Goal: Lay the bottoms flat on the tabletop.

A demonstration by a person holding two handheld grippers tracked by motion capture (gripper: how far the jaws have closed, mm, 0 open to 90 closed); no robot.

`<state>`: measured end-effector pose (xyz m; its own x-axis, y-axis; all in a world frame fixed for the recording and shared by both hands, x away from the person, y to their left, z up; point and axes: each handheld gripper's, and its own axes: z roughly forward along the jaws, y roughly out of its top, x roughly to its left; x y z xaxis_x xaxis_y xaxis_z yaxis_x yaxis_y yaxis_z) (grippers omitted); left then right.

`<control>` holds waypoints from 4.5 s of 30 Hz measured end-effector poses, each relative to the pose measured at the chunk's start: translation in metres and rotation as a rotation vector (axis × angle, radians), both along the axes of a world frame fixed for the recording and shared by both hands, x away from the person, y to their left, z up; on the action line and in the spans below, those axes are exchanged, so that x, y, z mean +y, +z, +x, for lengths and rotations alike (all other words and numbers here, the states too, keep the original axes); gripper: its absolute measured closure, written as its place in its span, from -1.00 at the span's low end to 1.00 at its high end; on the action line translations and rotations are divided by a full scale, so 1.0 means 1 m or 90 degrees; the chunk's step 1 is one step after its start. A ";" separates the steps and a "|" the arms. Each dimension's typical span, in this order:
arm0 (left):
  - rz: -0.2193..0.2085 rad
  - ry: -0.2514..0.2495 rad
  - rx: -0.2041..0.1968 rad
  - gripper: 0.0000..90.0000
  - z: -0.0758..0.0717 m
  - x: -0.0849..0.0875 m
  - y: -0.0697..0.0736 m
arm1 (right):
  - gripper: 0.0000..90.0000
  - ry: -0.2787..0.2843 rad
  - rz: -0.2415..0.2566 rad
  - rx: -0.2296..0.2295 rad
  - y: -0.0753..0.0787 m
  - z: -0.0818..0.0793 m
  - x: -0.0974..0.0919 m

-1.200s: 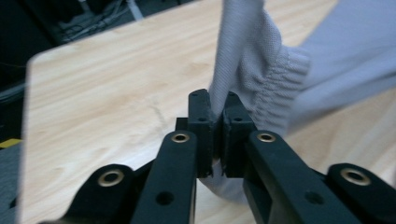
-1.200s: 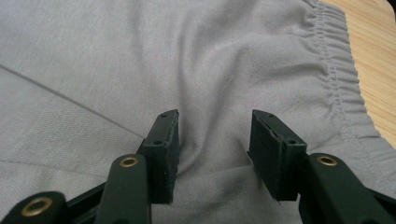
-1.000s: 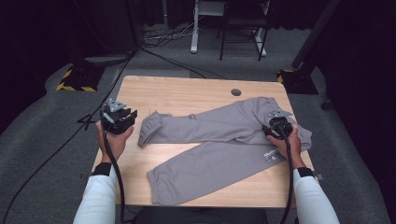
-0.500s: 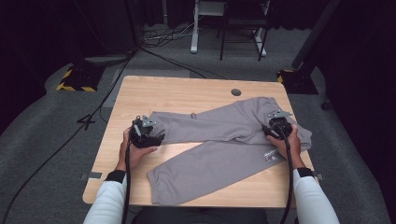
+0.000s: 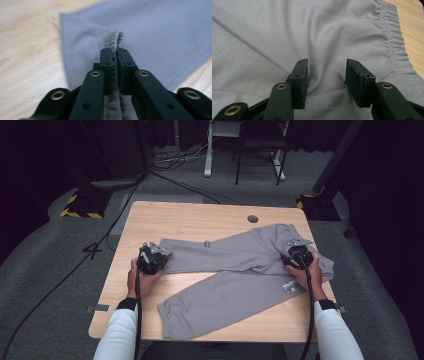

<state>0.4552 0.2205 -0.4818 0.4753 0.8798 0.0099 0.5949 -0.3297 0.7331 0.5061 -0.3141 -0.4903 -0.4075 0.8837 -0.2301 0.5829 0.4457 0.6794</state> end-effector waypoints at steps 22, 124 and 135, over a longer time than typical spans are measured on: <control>0.047 -0.014 -0.024 -0.27 -0.004 -0.008 0.018 | -0.10 -0.013 0.013 0.016 0.014 -0.007 -0.006; 0.058 -0.150 0.054 -0.46 0.057 -0.163 0.018 | -0.14 0.009 0.121 0.038 0.016 0.011 0.014; 0.034 -0.063 0.108 -0.47 0.112 -0.181 -0.008 | 0.12 -0.005 0.129 0.075 0.000 0.038 0.024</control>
